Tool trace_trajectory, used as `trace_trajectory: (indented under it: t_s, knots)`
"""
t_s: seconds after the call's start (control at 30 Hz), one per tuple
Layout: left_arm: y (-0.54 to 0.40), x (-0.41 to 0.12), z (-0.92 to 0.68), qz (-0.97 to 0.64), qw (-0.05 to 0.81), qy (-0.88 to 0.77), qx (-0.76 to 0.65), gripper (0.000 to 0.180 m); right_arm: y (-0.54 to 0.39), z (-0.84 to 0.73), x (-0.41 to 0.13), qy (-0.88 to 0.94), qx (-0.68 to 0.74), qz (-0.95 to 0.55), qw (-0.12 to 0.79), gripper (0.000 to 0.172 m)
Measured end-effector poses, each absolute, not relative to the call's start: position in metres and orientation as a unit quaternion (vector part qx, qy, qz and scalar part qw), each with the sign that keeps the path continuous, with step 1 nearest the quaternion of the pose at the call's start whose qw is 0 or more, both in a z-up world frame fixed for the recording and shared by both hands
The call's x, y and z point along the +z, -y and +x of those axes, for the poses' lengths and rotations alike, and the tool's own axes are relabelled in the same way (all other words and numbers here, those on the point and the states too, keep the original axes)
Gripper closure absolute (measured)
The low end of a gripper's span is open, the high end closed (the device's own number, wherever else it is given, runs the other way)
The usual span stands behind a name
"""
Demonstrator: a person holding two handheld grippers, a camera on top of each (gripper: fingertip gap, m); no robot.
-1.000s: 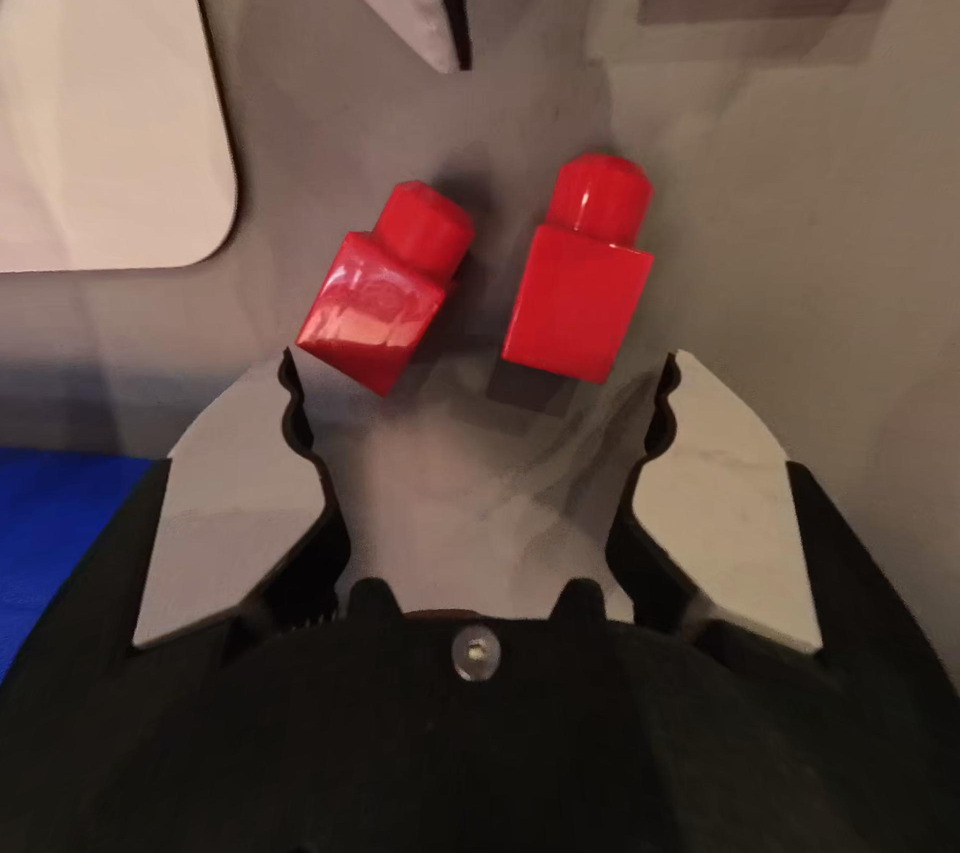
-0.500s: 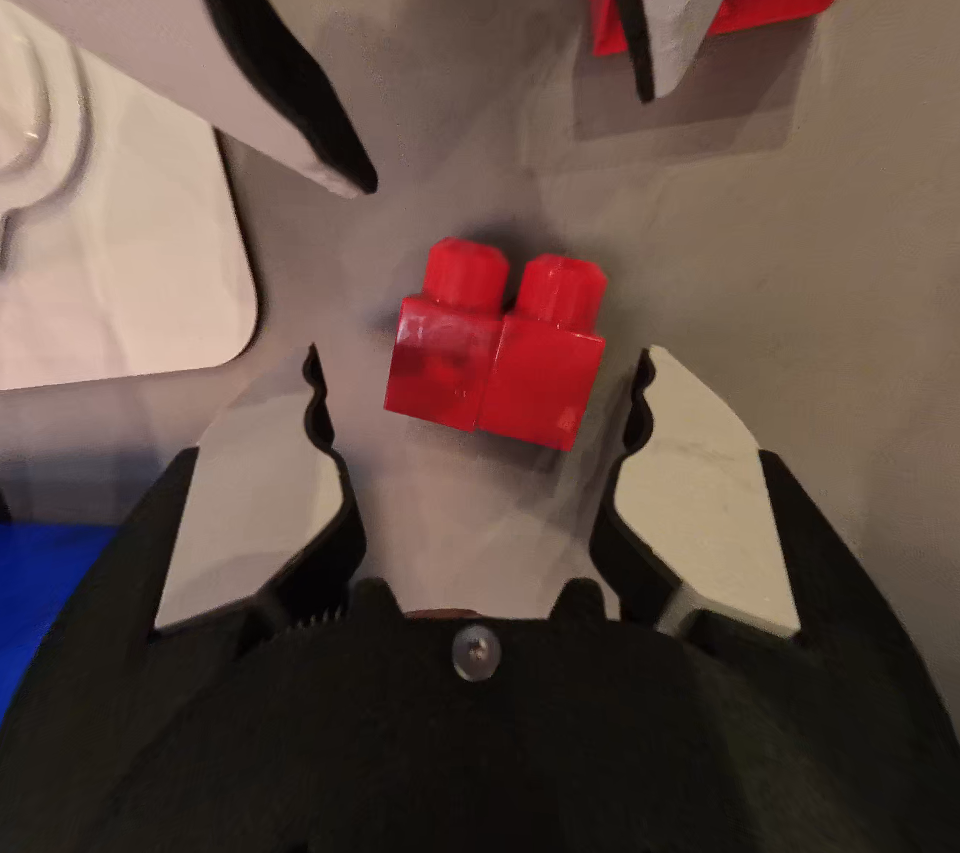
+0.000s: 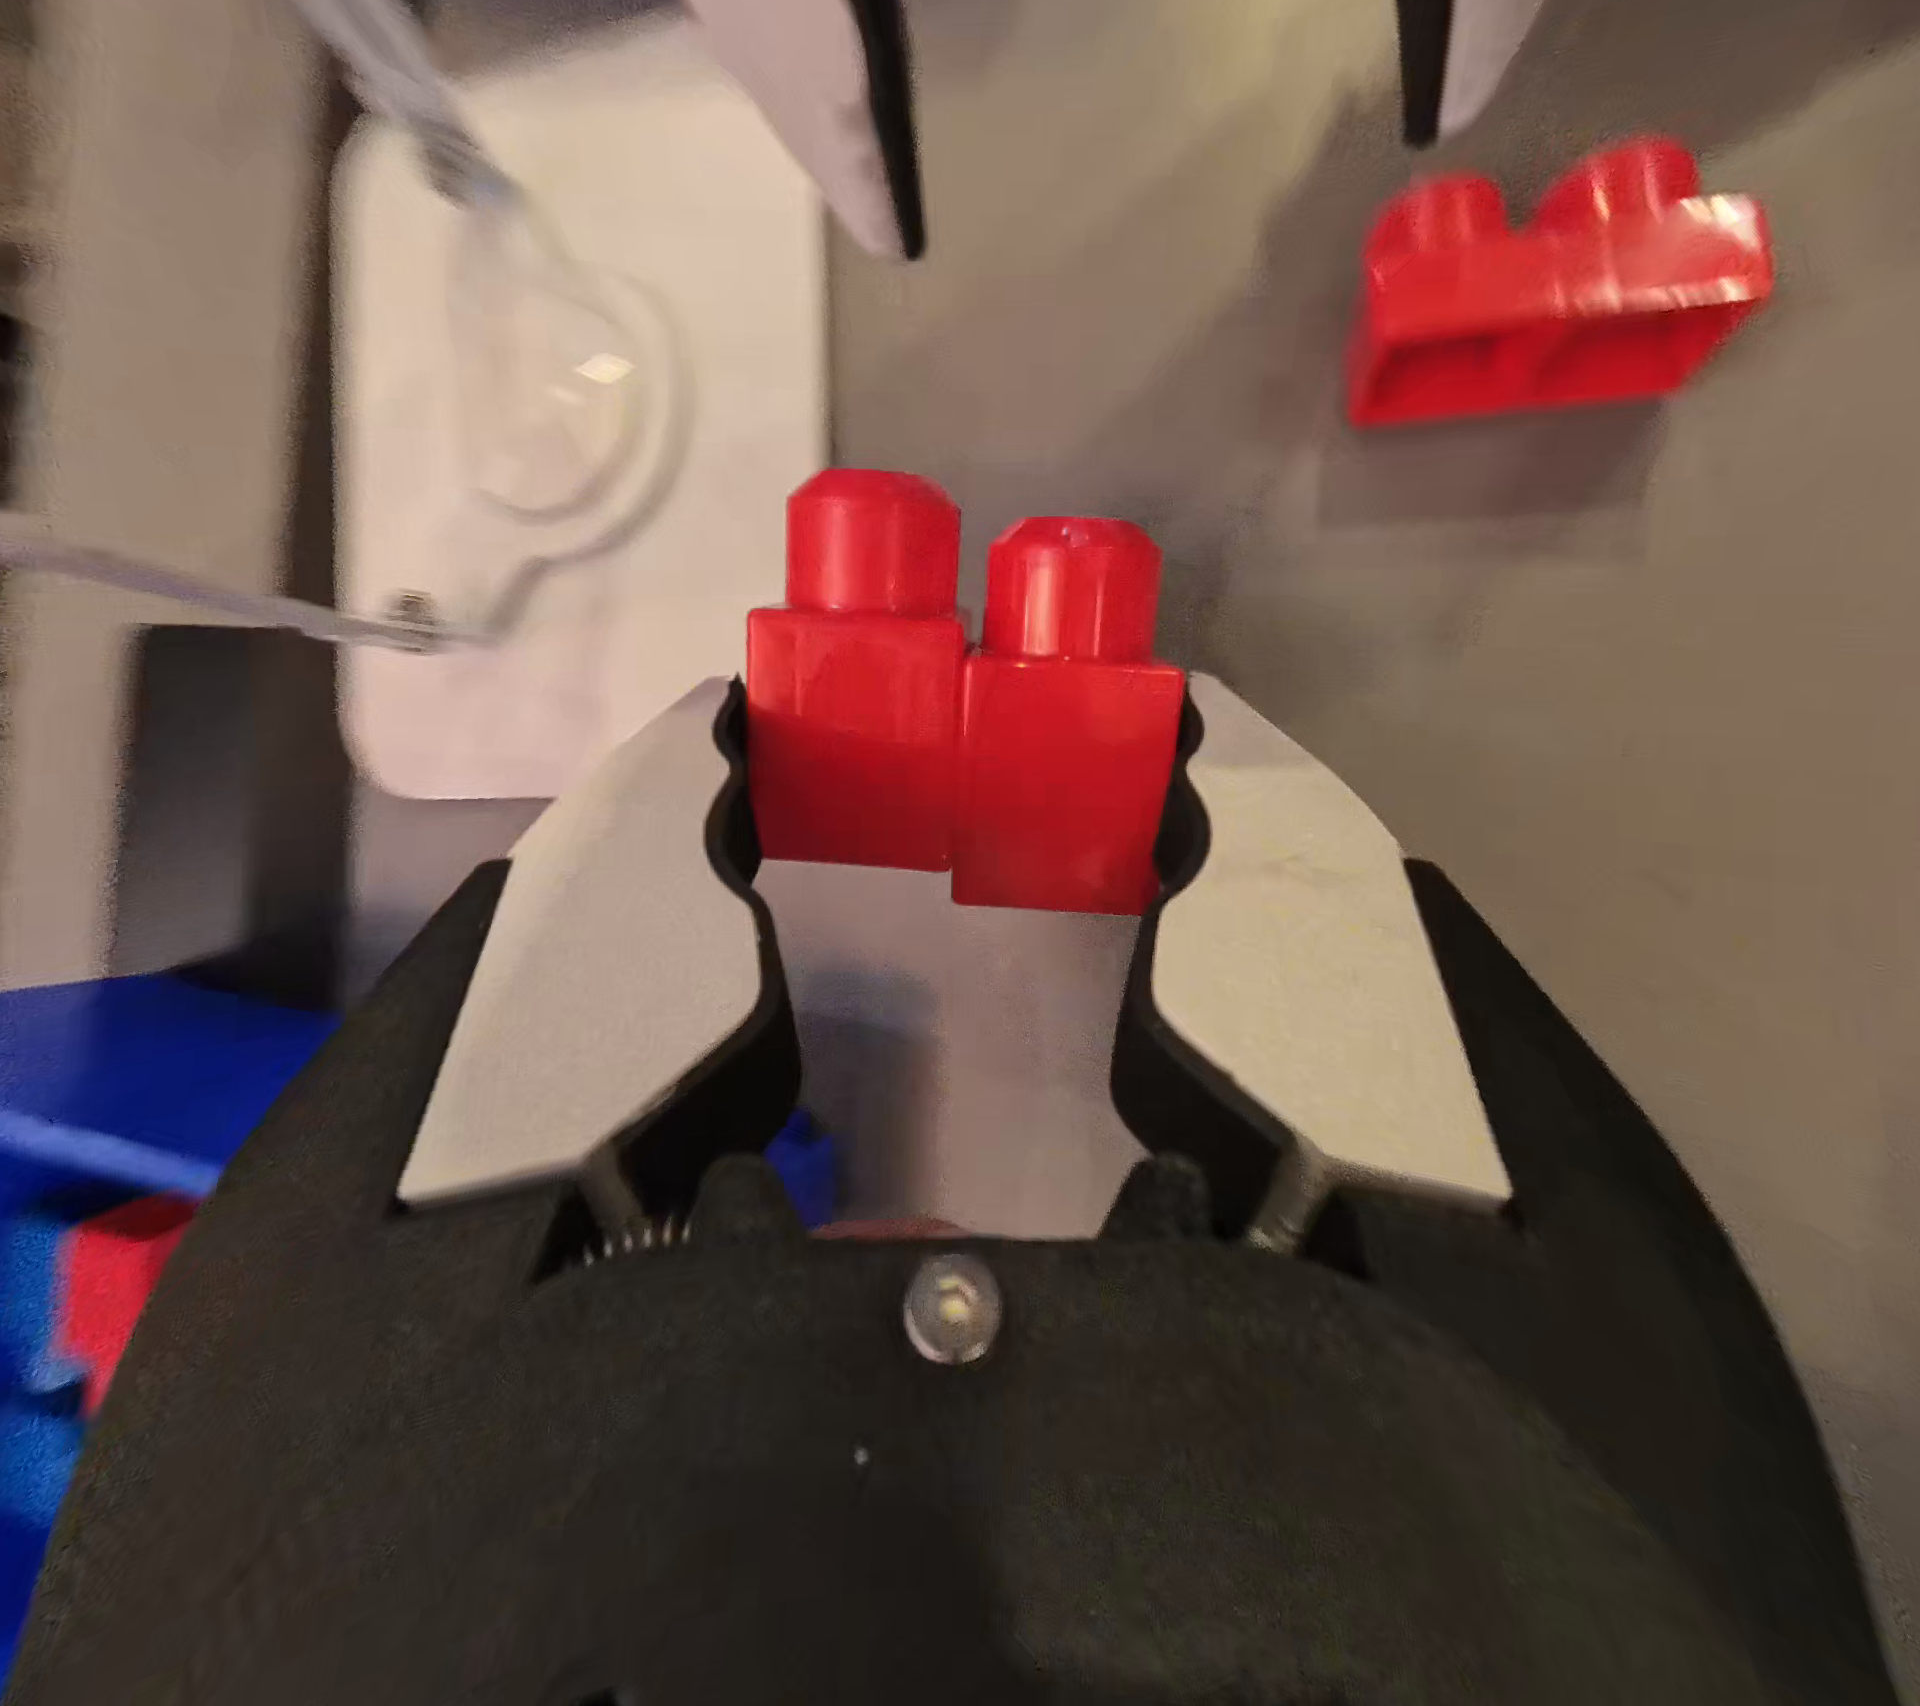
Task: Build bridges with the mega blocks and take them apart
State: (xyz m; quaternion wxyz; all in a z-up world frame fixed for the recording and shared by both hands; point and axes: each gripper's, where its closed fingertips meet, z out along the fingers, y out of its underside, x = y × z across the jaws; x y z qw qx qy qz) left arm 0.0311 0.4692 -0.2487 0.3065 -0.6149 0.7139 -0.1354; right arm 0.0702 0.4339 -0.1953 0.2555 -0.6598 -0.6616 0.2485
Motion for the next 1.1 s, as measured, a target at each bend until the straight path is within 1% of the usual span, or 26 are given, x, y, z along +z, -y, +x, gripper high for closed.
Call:
trace_trajectory:
  t_s: [0.07, 0.13, 0.17, 0.2, 0.23, 0.33, 0.4, 0.47, 0.57, 0.63, 0.8, 0.97, 1.03, 1.07, 1.1]
  knots:
    - [-0.476, -0.217, 0.038, -0.594, 0.382, -0.695, -0.13, 0.106, -0.447, 0.073, -0.178, 0.62, 0.256, -0.682, 0.293, 0.118]
    - [-0.486, -0.185, 0.044, -0.582, 0.468, -0.656, -0.107, 0.106, -0.459, 0.066, -0.157, 0.567, 0.304, -0.683, 0.345, 0.118]
    - [-0.486, -0.172, 0.047, -0.568, 0.5, -0.646, -0.1, 0.106, -0.46, 0.062, -0.15, 0.55, 0.334, -0.677, 0.357, 0.115]
    - [-0.488, -0.159, 0.049, -0.555, 0.537, -0.629, -0.093, 0.106, -0.466, 0.06, -0.145, 0.527, 0.353, -0.678, 0.372, 0.106]
    - [-0.488, -0.147, 0.051, -0.544, 0.565, -0.613, -0.093, 0.106, -0.468, 0.057, -0.137, 0.507, 0.379, -0.672, 0.384, 0.102]
    - [-0.475, -0.119, 0.057, -0.483, 0.631, -0.597, -0.111, 0.106, -0.458, 0.046, -0.102, 0.44, 0.534, -0.61, 0.386, 0.09]
    - [-0.457, -0.1, 0.062, -0.427, 0.668, -0.594, -0.137, 0.106, -0.446, 0.045, -0.081, 0.404, 0.638, -0.548, 0.359, 0.089]
    - [-0.446, -0.091, 0.065, -0.398, 0.68, -0.596, -0.155, 0.106, -0.439, 0.045, -0.068, 0.371, 0.706, -0.508, 0.325, 0.092]
    - [-0.441, -0.082, 0.067, -0.374, 0.697, -0.593, -0.149, 0.106, -0.425, 0.037, -0.07, 0.384, 0.727, -0.49, 0.29, 0.098]
    - [-0.438, -0.079, 0.068, -0.361, 0.705, -0.595, -0.14, 0.106, -0.423, 0.035, -0.068, 0.385, 0.732, -0.483, 0.287, 0.104]
    - [-0.433, -0.074, 0.068, -0.348, 0.708, -0.594, -0.156, 0.106, -0.42, 0.035, -0.065, 0.387, 0.735, -0.479, 0.285, 0.105]
    - [-0.432, -0.073, 0.069, -0.336, 0.714, -0.599, -0.139, 0.106, -0.418, 0.036, -0.064, 0.39, 0.735, -0.481, 0.275, 0.106]
    - [-0.432, -0.073, 0.069, -0.331, 0.716, -0.599, -0.134, 0.106, -0.417, 0.036, -0.063, 0.394, 0.731, -0.477, 0.286, 0.106]
    - [-0.43, -0.072, 0.068, -0.325, 0.72, -0.598, -0.132, 0.106, -0.415, 0.037, -0.06, 0.394, 0.735, -0.47, 0.287, 0.093]
    - [-0.431, -0.071, 0.068, -0.329, 0.719, -0.598, -0.129, 0.106, -0.414, 0.038, -0.057, 0.392, 0.74, -0.465, 0.287, 0.085]
